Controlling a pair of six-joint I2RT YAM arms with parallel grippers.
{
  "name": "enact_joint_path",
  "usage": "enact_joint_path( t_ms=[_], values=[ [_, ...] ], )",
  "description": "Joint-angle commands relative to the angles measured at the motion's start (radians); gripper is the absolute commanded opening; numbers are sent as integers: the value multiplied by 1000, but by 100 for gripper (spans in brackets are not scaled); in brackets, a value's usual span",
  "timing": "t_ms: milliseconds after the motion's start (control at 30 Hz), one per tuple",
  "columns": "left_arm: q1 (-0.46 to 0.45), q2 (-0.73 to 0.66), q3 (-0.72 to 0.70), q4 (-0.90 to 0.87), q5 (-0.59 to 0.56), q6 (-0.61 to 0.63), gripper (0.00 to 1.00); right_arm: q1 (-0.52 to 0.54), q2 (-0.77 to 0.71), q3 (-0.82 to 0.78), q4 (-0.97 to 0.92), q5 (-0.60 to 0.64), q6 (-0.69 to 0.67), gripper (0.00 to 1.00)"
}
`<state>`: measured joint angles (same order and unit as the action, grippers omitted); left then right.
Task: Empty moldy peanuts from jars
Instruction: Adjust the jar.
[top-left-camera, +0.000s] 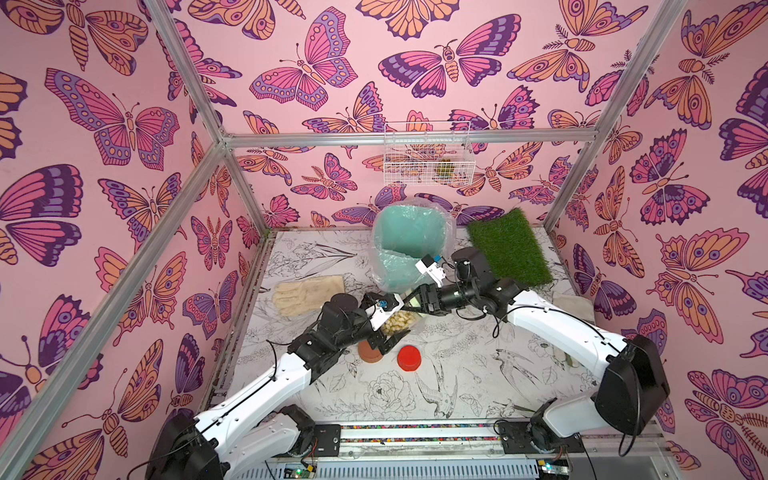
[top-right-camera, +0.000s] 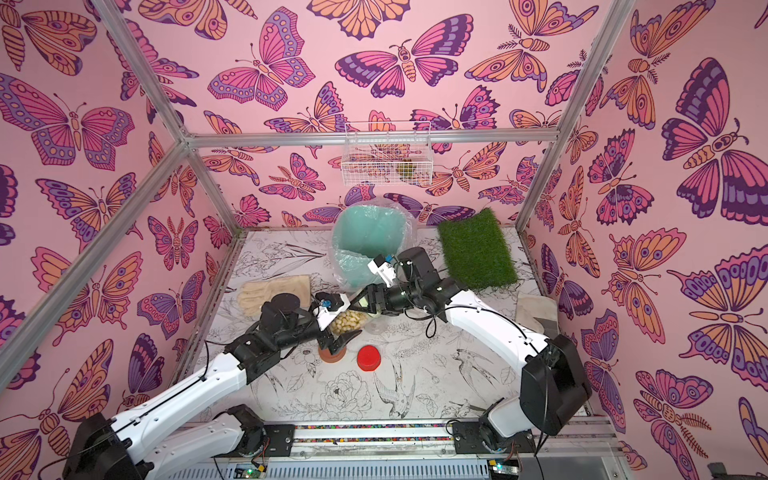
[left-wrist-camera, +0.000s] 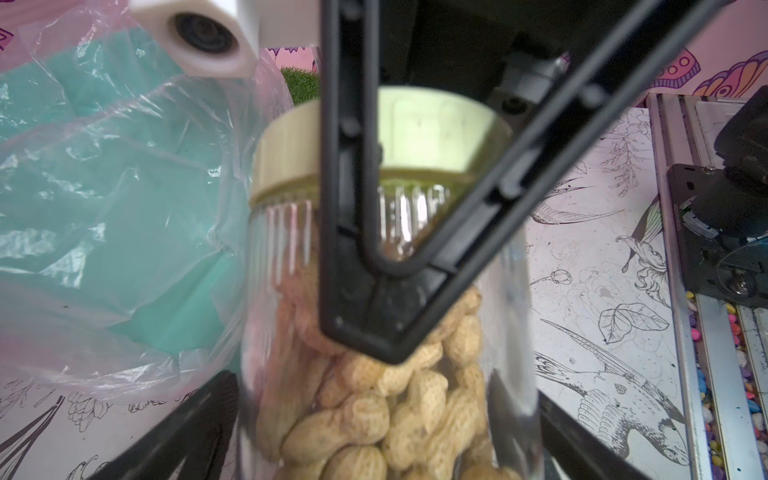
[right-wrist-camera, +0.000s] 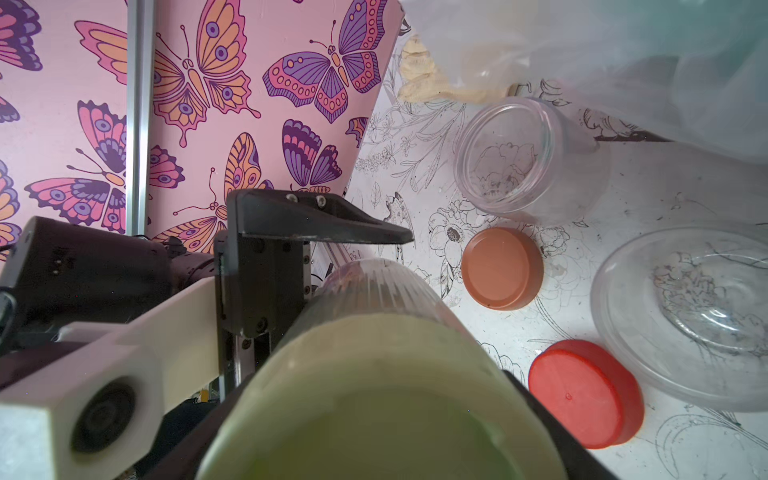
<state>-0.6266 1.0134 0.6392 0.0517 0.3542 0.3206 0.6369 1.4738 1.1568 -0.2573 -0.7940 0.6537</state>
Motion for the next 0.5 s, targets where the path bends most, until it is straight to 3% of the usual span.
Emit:
enact_joint_path(
  t_ms=[0,167,467],
  values=[
    [6,13,19,20,6,-7,98,18,-6,66,46,-75,-9,0],
    [5,22,15,22,6,-8,94,19,-4,67,63,-84,0,0],
    [6,30,16,26,6,-15,71,26,2,66,83,-118,2,0]
  ],
)
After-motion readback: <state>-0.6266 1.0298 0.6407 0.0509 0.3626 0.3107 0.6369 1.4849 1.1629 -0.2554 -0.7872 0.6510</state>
